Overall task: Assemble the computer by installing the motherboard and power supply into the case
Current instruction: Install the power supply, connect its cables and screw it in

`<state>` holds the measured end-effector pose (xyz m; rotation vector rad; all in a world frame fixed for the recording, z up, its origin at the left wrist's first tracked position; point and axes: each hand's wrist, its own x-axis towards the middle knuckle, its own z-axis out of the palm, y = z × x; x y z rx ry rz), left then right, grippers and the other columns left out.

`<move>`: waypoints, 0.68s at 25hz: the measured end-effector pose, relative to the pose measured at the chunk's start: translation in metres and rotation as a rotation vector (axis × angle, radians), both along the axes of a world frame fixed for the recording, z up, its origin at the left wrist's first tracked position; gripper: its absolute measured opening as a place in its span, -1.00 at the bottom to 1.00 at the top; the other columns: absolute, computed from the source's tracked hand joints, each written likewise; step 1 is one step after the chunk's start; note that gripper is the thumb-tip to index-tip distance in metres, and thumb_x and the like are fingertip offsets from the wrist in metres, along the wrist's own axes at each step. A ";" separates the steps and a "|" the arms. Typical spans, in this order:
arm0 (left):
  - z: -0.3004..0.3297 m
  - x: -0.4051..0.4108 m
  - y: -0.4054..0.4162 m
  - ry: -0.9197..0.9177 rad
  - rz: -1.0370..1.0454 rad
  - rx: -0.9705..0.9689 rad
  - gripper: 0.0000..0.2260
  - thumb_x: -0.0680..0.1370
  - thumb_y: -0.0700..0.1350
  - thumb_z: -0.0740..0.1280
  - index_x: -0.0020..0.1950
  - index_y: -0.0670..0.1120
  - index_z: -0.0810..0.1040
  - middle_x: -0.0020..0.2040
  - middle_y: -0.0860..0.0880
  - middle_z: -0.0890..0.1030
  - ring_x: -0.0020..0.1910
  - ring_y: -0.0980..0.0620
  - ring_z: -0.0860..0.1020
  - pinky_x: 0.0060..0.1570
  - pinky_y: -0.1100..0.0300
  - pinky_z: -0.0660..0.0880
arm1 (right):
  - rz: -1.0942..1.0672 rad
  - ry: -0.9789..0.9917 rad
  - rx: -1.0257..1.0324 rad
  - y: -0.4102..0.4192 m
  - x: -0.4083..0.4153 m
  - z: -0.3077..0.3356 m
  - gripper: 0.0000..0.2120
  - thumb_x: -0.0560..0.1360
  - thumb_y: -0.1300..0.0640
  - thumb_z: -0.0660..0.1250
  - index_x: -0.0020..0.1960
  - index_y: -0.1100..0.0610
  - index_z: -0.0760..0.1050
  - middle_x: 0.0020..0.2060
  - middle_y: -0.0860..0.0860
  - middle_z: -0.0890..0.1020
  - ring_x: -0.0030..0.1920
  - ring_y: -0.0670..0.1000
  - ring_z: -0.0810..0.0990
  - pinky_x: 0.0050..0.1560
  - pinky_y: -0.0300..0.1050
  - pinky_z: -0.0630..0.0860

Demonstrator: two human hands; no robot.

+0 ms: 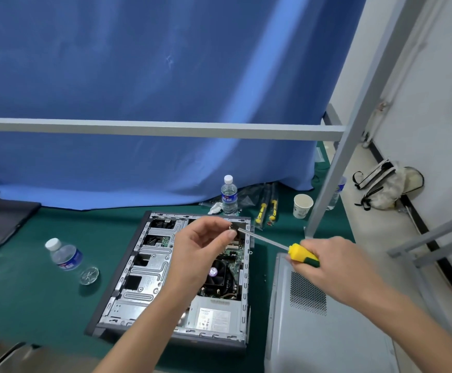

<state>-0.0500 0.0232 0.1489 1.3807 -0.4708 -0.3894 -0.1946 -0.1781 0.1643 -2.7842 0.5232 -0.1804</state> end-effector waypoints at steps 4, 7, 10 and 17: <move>0.001 -0.002 0.002 -0.017 0.015 0.015 -0.87 0.37 -0.15 0.51 -0.11 -0.05 0.68 -0.16 -0.02 0.70 -0.15 0.09 0.66 -0.12 0.33 0.54 | 0.014 0.028 -0.051 0.000 -0.002 0.003 -0.63 0.50 -0.23 0.27 -0.32 -0.01 0.36 -0.46 -0.07 0.50 -0.40 -0.10 0.48 -0.44 -0.22 0.18; 0.002 -0.004 0.005 -0.048 0.033 0.054 -0.87 0.36 -0.14 0.51 -0.12 -0.05 0.68 -0.17 -0.01 0.70 -0.16 0.09 0.66 -0.12 0.33 0.55 | 0.023 0.065 -0.130 0.000 -0.004 0.005 -0.65 0.49 -0.23 0.26 -0.31 -0.01 0.34 -0.46 -0.08 0.47 -0.40 -0.10 0.47 -0.46 -0.24 0.12; 0.005 -0.002 0.010 -0.239 0.035 0.189 -0.88 0.40 -0.19 0.51 -0.12 -0.02 0.67 -0.19 0.08 0.70 -0.19 0.15 0.65 -0.12 0.35 0.54 | 0.031 0.112 -0.230 0.000 -0.005 0.007 -0.67 0.50 -0.21 0.22 -0.28 0.00 0.30 -0.46 -0.07 0.43 -0.36 -0.04 0.48 -0.46 -0.20 0.12; 0.009 0.001 0.027 -0.639 0.046 0.419 -0.86 0.44 -0.27 0.52 -0.09 -0.05 0.70 -0.21 0.17 0.67 -0.18 0.20 0.62 -0.12 0.43 0.49 | 0.104 0.144 -0.417 0.005 0.000 0.018 -0.74 0.50 -0.16 0.20 -0.20 0.00 0.29 -0.29 -0.04 0.57 -0.31 0.03 0.48 -0.36 -0.11 0.23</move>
